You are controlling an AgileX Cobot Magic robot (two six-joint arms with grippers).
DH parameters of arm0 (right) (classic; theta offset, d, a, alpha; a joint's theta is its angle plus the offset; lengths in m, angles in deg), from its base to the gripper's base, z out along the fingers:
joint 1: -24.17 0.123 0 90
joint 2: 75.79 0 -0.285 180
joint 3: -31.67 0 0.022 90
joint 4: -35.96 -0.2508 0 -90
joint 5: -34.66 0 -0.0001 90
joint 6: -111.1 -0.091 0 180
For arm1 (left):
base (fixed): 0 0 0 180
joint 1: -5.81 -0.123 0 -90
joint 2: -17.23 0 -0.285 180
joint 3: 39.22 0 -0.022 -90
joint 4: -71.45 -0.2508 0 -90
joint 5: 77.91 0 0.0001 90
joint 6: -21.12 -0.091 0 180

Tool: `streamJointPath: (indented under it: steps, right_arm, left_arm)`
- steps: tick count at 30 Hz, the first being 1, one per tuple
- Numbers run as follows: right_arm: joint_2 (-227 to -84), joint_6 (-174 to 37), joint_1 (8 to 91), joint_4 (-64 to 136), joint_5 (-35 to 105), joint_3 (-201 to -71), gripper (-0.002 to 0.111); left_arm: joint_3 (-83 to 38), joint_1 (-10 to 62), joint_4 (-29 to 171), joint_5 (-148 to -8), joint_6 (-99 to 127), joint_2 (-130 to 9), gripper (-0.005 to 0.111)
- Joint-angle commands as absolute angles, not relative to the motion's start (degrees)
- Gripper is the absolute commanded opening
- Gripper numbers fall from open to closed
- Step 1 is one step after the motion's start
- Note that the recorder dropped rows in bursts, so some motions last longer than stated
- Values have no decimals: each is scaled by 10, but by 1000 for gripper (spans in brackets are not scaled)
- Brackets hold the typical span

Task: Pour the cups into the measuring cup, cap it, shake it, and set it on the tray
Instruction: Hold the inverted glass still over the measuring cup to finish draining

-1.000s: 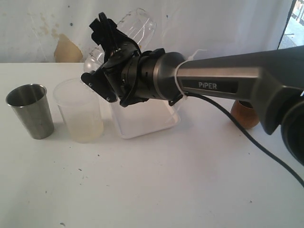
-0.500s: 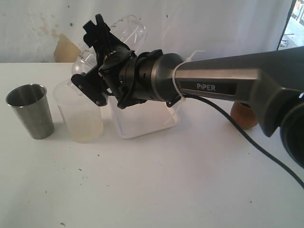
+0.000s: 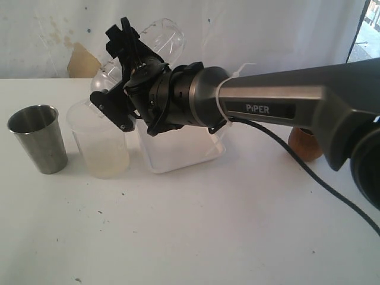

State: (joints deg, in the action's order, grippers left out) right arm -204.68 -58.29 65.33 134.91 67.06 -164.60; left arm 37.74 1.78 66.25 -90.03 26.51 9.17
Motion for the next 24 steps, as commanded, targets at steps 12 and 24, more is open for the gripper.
streamJointPath:
  steps: [12,24]
  right_arm:
    - [-2043,-567,653,1359,695,-1653,0]
    - [-2043,-593,653,1359,695,-1653,0]
  left_arm:
    - [380,20,663,-895,267,94,1]
    - [380,20,663,-895,267,94,1]
